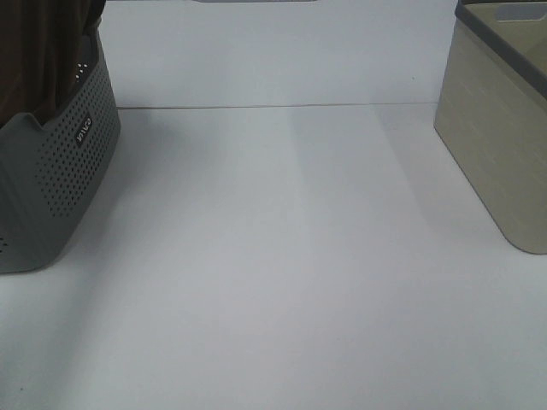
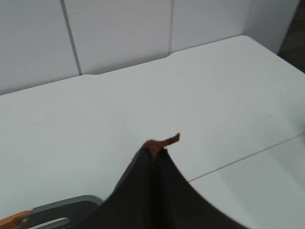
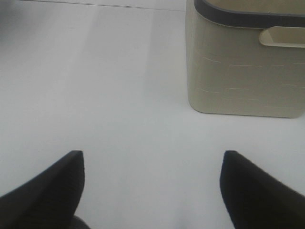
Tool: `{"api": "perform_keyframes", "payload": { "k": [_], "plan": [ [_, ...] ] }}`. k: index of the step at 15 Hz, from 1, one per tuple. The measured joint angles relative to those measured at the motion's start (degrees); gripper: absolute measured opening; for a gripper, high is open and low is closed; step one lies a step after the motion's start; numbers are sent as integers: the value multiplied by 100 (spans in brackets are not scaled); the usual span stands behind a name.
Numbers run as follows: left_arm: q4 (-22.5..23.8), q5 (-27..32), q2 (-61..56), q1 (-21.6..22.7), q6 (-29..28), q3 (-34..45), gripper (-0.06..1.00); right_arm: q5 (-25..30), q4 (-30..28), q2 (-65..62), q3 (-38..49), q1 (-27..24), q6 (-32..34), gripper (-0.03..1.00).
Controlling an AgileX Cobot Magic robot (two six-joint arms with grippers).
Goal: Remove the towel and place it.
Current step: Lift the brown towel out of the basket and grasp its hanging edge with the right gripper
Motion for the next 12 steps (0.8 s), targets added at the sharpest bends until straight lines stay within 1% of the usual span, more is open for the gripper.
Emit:
{"api": "perform_keyframes", "payload": {
  "k": [1, 2, 5, 8, 9, 11, 12],
  "plan": [
    [0, 40, 0, -344, 86, 0, 0, 0, 0, 0, 0, 0, 0, 75],
    [0, 74, 0, -476, 126, 0, 0, 0, 0, 0, 0, 0, 0, 75],
    [0, 309, -11, -1387, 372, 0, 0, 0, 0, 0, 0, 0, 0, 75],
    [0, 573, -23, -2126, 407, 0, 0, 0, 0, 0, 0, 0, 0, 75],
    [0, 728, -23, -2349, 418, 0, 0, 0, 0, 0, 0, 0, 0, 75],
    [-11, 837, -23, -2624, 464, 0, 0, 0, 29, 0, 0, 0, 0, 75],
    [-74, 837, -29, -2704, 476, 0, 0, 6, 338, 149, 0, 0, 0, 75]
  ]
}}
